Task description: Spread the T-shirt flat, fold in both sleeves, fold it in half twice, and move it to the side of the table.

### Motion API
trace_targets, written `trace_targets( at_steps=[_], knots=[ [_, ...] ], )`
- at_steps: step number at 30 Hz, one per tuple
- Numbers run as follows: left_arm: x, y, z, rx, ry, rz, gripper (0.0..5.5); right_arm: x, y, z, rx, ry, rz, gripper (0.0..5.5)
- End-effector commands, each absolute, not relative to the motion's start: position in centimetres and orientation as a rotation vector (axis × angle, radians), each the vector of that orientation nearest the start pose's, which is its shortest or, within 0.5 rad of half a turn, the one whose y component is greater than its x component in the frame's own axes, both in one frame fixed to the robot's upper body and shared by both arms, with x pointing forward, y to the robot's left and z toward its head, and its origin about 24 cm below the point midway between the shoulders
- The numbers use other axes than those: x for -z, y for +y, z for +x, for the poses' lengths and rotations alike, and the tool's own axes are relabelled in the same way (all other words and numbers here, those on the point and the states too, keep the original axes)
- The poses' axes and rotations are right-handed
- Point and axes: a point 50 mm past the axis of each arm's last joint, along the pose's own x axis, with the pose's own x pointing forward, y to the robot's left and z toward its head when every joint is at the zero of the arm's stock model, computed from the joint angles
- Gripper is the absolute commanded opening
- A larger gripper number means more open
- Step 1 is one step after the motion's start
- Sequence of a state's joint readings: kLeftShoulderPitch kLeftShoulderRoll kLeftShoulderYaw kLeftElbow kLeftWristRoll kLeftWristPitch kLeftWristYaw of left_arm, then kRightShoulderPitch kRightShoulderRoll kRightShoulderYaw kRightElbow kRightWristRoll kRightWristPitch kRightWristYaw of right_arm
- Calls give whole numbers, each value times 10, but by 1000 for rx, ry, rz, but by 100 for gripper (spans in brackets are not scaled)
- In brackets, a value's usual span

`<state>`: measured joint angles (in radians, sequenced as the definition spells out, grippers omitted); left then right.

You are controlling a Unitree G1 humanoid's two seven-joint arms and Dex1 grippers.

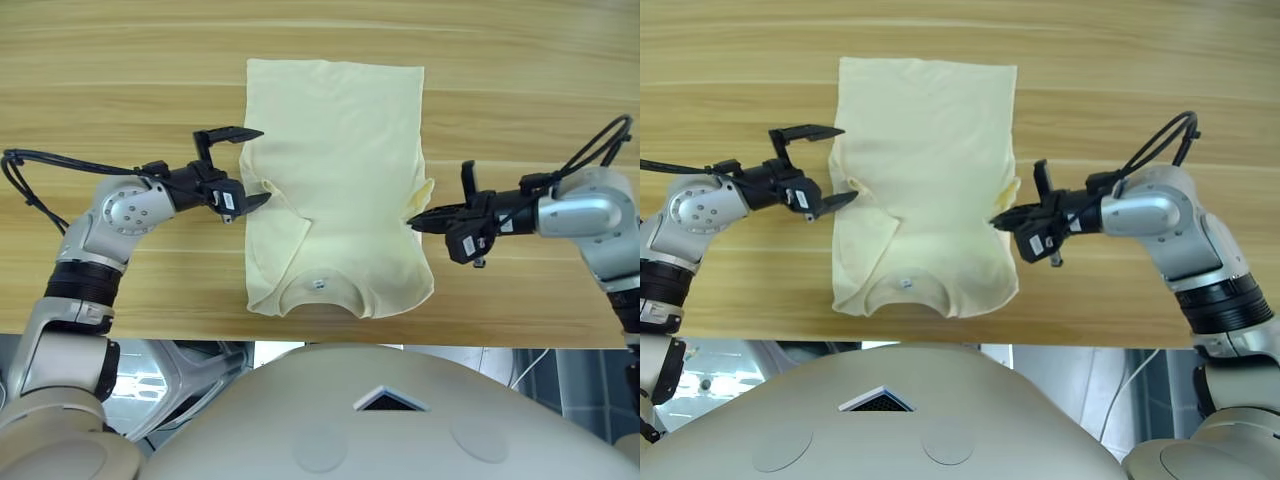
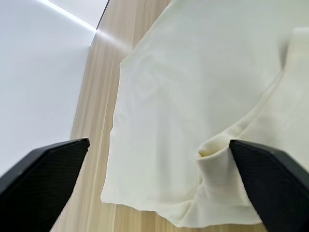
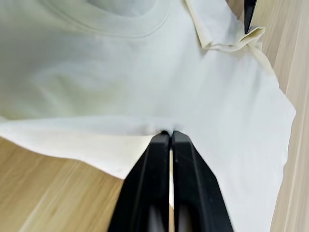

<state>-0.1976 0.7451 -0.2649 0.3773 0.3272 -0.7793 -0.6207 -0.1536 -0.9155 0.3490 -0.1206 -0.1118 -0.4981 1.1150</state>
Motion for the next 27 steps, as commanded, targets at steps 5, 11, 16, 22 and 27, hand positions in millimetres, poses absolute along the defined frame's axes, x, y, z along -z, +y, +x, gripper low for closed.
trace_targets(
  at_steps=[5,11,16,22,27],
  knots=[
    [-53,207,247,1114,-143,1135,540,-85,-160,234,-1603,9,-1222,3],
    [-52,206,245,1118,-143,1130,540,-79,-147,241,-1610,1,-1199,3],
    [-52,204,244,1125,-146,1125,540,-73,-137,243,-1628,-4,-1171,3],
    [-50,201,243,1137,-149,1117,540,-69,-131,244,-1630,-10,-1156,3],
    [-49,198,242,1149,-153,1108,540,-65,-126,249,-1607,-4,-1150,3]
  ],
)
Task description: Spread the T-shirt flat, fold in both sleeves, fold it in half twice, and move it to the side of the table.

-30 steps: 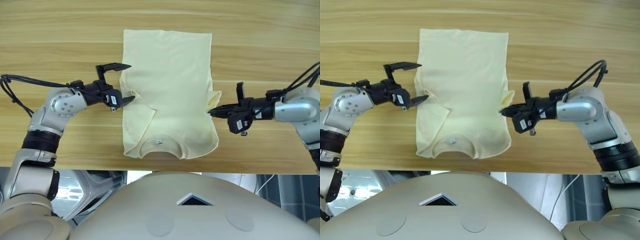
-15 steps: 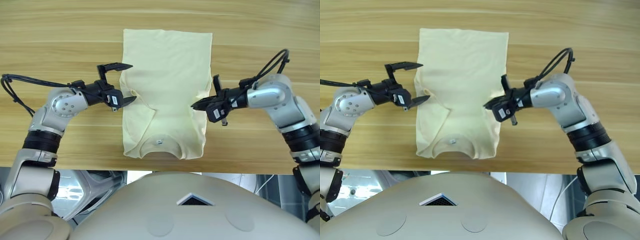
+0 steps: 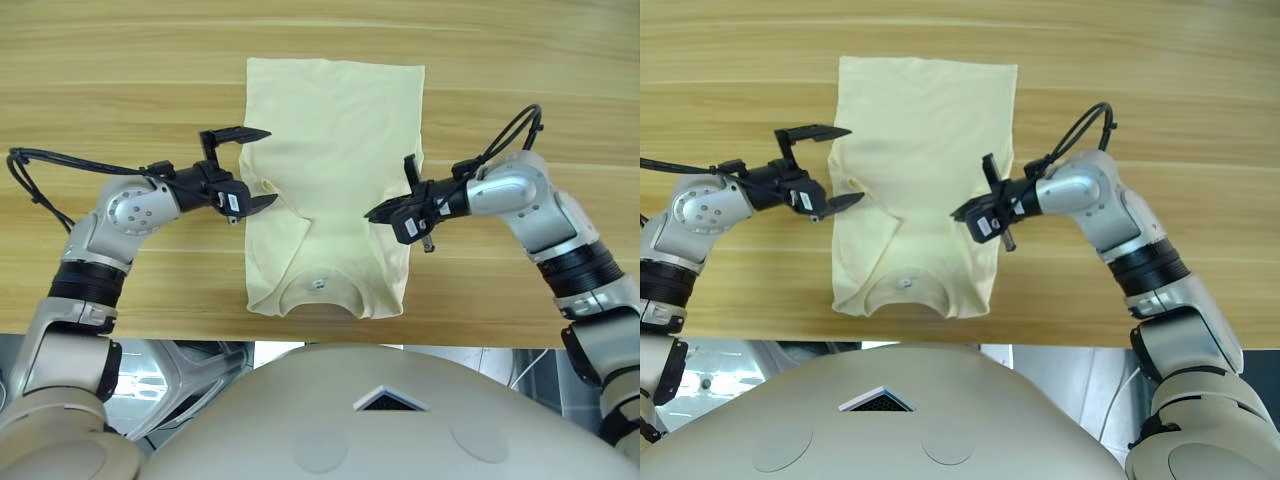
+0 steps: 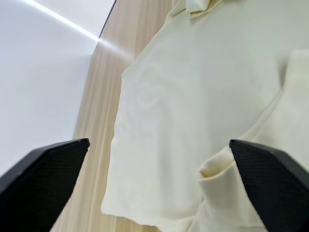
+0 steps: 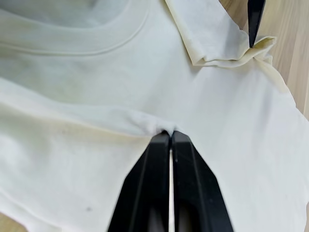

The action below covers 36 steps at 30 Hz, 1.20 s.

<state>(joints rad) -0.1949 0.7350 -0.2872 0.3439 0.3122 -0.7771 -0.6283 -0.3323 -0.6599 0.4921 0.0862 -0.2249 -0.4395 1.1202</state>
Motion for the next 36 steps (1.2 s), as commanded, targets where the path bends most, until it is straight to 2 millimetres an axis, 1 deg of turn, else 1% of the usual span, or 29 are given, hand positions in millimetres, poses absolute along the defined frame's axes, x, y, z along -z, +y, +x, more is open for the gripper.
trace_targets(
  at_steps=[1,4,5,7,10,11,13,15,16,18,20,21,23,24,26,27,29,31,32,33,36],
  knots=[
    [-48,198,242,1151,-153,1106,540,-63,-124,251,-1600,-1,-1147,3],
    [-46,192,241,1186,-151,1085,540,-56,-122,253,-1579,15,-1132,3],
    [-45,190,240,1204,-150,1079,540,-53,-122,252,-1577,22,-1124,25],
    [-44,187,239,1230,-150,1059,540,-48,-121,250,-1581,36,-1112,52],
    [-43,181,236,1265,-156,1023,540,-40,-121,248,-1585,60,-1108,115],
    [-43,180,235,1279,-158,1013,540,-39,-121,247,-1588,65,-1106,122],
    [-43,177,233,1302,-161,995,540,-38,-122,247,-1592,70,-1102,157],
    [-44,175,233,1315,-169,979,540,-39,-122,247,-1583,62,-1090,202],
    [-46,174,233,1320,-182,964,540,-43,-121,248,-1569,40,-1067,222],
    [-54,171,233,1323,-226,924,540,-58,-122,254,-1513,-25,-1014,245],
    [-71,174,232,1324,-281,904,540,-87,-134,260,-1426,-117,-974,292],
    [-80,178,231,1341,-297,915,540,-104,-143,261,-1384,-162,-958,309],
    [-97,185,227,1370,-322,926,540,-129,-158,260,-1325,-218,-941,343],
    [-104,188,225,1380,-332,926,540,-138,-165,259,-1302,-233,-933,354],
    [-118,198,221,1389,-344,919,540,-151,-180,259,-1243,-240,-930,392],
    [-123,204,218,1405,-316,918,540,-151,-192,258,-1230,-212,-944,409],
    [-111,224,207,1467,-153,1015,540,-144,-213,252,-1235,-103,-996,441],
    [-102,243,194,1505,3,1081,540,-131,-233,241,-1281,36,-1039,475],
    [-97,249,187,1531,61,1099,540,-124,-242,233,-1303,104,-1055,494],
    [-94,253,180,1557,107,1110,540,-118,-248,226,-1324,153,-1059,511],
    [-80,258,161,1637,214,1131,540,-102,-256,198,-1405,246,-1044,511]
  ],
)
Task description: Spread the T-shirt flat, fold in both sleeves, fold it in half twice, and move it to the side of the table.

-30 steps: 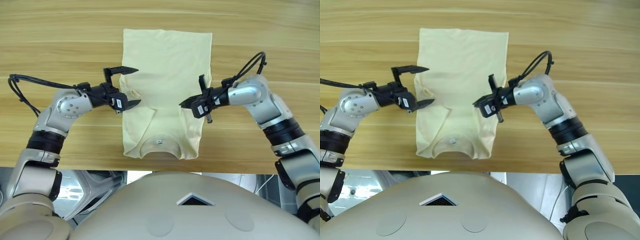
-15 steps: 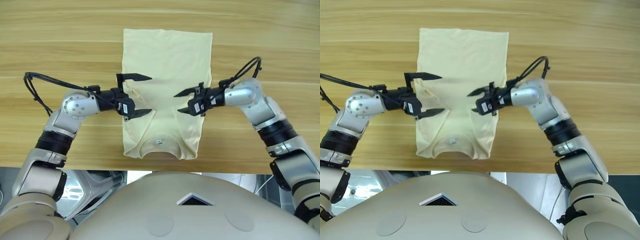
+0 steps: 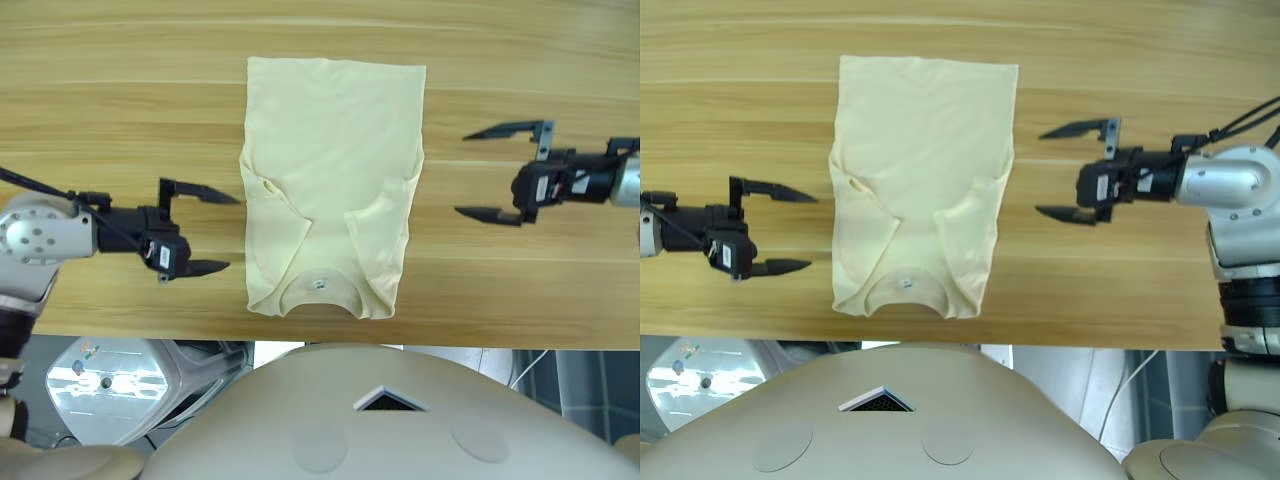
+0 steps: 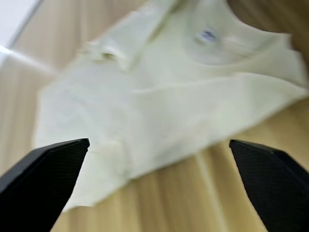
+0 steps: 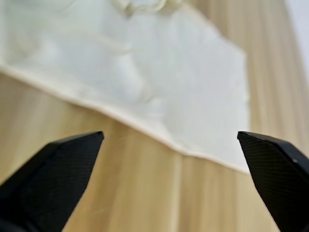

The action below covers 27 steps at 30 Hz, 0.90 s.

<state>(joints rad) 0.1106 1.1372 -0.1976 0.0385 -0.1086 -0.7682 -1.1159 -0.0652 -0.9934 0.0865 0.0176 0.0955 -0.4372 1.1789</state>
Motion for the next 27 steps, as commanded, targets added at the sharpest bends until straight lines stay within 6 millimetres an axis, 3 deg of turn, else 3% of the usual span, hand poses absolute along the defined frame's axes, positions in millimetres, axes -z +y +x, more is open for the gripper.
trace_targets(
  at_steps=[1,7,11,21,27],
  knots=[
    [-76,258,158,1651,229,1133,540,-98,-257,190,-1425,260,-1032,511],
    [-44,243,166,1634,209,1145,540,-54,-242,163,-1550,308,-908,511],
    [-35,239,166,1594,178,1133,540,-39,-228,155,-1628,314,-848,511],
    [-32,230,140,1731,145,1033,540,-37,-206,149,-1687,241,-728,511],
    [-31,227,136,1748,140,1014,540,-34,-198,153,-1658,207,-703,511]
  ],
)
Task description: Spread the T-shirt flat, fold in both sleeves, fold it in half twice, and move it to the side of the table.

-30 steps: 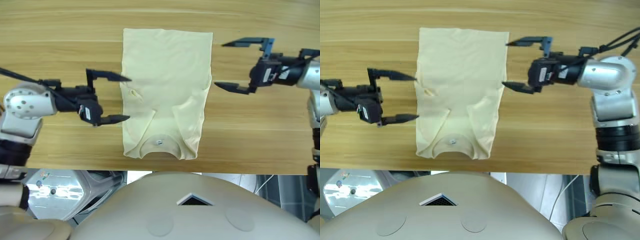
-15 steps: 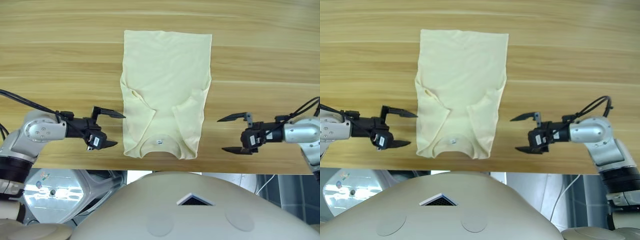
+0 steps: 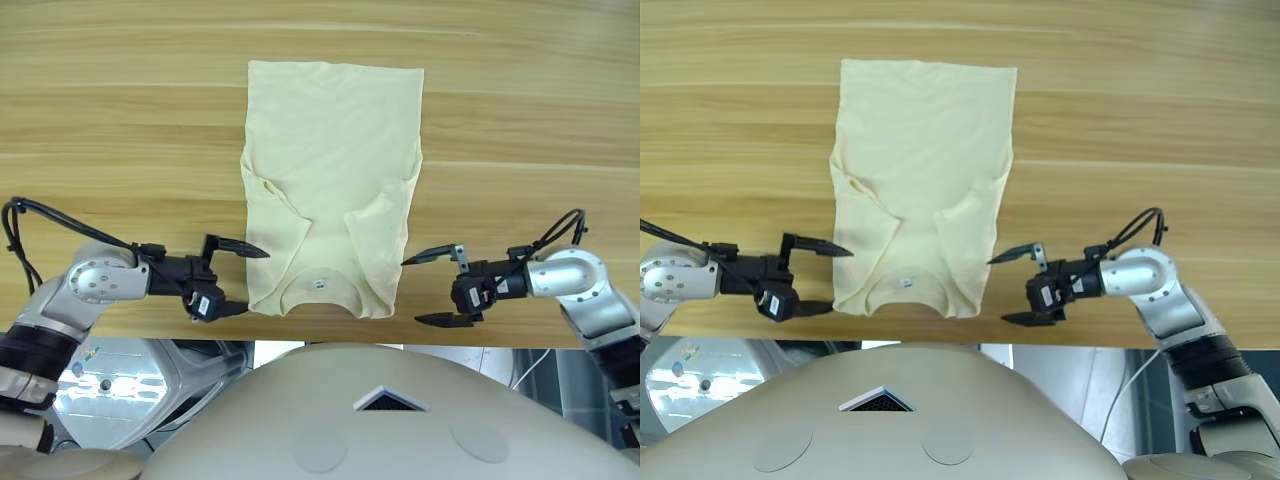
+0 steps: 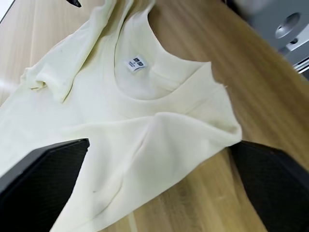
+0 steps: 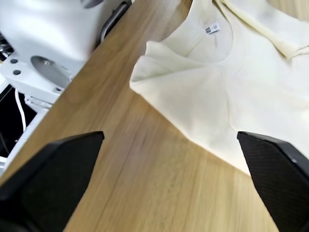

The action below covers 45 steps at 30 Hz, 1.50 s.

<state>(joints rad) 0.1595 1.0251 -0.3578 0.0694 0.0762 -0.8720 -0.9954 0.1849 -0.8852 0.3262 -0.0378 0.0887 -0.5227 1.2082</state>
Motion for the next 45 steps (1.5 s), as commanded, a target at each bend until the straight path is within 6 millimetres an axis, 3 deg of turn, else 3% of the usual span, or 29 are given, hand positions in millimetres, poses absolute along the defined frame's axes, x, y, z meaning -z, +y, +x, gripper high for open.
trace_targets(
  at_steps=[1,6,21,27,31,32,38,45],
  knots=[
    [-30,226,137,1746,136,1010,540,-34,-196,154,-1654,199,-699,511],
    [-23,223,150,1685,138,1058,540,-31,-191,153,-1652,179,-673,449],
    [-30,217,140,1771,143,1030,540,-37,-177,152,-1688,126,-648,190],
    [-30,216,139,1783,143,1014,435,-38,-175,152,-1690,119,-650,73],
    [-30,214,138,1790,140,1010,370,-37,-185,154,-1664,171,-676,5],
    [-30,214,138,1789,139,1010,350,-41,-188,158,-1639,177,-672,0],
    [-30,213,140,1786,130,1007,253,-48,-207,161,-1587,256,-741,107],
    [-30,210,141,1775,113,1008,253,-40,-207,145,-1677,308,-760,223]
  ],
)
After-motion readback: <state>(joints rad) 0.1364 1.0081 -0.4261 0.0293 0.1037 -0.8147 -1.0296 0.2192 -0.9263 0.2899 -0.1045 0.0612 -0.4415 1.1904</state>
